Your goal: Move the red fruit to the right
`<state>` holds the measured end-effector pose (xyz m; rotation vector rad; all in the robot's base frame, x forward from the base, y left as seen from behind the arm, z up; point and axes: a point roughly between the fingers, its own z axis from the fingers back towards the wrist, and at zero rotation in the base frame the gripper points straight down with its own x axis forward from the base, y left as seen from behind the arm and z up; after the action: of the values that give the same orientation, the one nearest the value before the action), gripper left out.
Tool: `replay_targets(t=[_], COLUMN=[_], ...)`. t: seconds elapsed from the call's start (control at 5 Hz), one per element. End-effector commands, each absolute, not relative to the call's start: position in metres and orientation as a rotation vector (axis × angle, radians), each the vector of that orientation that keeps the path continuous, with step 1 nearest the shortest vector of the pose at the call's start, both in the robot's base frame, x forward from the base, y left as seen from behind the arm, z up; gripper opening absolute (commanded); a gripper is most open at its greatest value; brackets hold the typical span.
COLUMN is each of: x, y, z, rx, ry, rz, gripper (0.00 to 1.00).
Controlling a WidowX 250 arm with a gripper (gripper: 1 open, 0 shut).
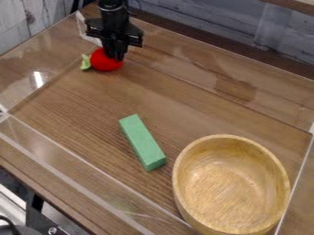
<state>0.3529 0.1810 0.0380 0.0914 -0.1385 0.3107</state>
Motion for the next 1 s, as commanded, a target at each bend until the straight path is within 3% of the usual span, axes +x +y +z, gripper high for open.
replay_targets(t=[0.0, 0.4, 0.8], x=[0.355, 0.35, 0.358], y=[0.186, 0.148, 0.095], z=[0.079, 0.118, 0.106], rx=[0.09, 0.057, -0.004], ry=[-0.189, -0.223, -0.231], rz=[0.358, 0.39, 0.369], gripper=[0.0, 0.0, 0.0])
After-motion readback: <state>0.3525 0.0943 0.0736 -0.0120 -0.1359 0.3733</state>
